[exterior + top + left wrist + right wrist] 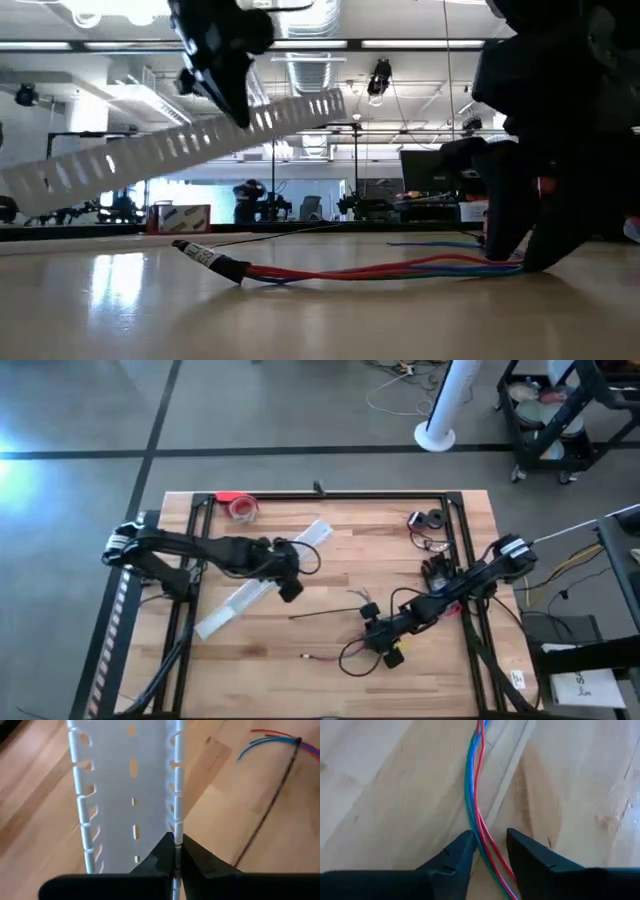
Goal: Ziptie cables
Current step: Put the zip-tied cables into the white cable duct
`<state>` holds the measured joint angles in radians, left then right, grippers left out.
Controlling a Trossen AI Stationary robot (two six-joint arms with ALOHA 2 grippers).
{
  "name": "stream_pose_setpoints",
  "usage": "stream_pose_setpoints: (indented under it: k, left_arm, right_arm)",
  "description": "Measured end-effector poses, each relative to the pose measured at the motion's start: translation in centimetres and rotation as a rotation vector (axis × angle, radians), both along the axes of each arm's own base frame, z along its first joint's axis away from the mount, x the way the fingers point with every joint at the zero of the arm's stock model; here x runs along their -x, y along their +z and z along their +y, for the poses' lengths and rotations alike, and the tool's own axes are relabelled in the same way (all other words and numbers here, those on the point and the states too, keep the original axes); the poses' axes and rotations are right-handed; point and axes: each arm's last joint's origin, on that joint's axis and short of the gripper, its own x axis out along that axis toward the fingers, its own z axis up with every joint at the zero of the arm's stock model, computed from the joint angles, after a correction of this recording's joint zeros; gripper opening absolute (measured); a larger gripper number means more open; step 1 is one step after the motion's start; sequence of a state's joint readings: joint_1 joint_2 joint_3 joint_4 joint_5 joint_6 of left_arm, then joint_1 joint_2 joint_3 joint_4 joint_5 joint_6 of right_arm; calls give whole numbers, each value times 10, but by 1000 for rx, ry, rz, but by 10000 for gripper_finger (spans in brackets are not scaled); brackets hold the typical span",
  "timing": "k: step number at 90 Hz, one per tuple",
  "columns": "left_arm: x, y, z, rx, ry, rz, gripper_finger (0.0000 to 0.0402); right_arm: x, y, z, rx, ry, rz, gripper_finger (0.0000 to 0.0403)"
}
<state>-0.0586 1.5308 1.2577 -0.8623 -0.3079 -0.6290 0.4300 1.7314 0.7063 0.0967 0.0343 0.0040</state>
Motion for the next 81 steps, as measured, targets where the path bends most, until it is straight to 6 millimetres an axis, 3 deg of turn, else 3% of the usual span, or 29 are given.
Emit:
stream_pose_setpoints:
  k: [10,22,32,52,64,81]
  left_arm:
    - [-22,-12,5,56,-53,20,0]
    - [-44,-19,4,70,-110,48,0]
    - [-62,-24,3,103,-170,59,0]
    - [-90,-33,2,93,-228,73,0]
    - [-105,-44,0,140,-258,67,0]
    - [-124,-63,-4,245,-302,68,0]
  right_arm:
    - [0,0,-1,-40,-31,19,13]
    - [2,6,4,-94,-98,21,4]
    - [15,21,17,-149,-48,32,1]
    - [42,97,29,-297,24,-145,0]
    - [63,145,18,-383,54,-289,0]
    - [93,192,-2,-442,120,-493,0]
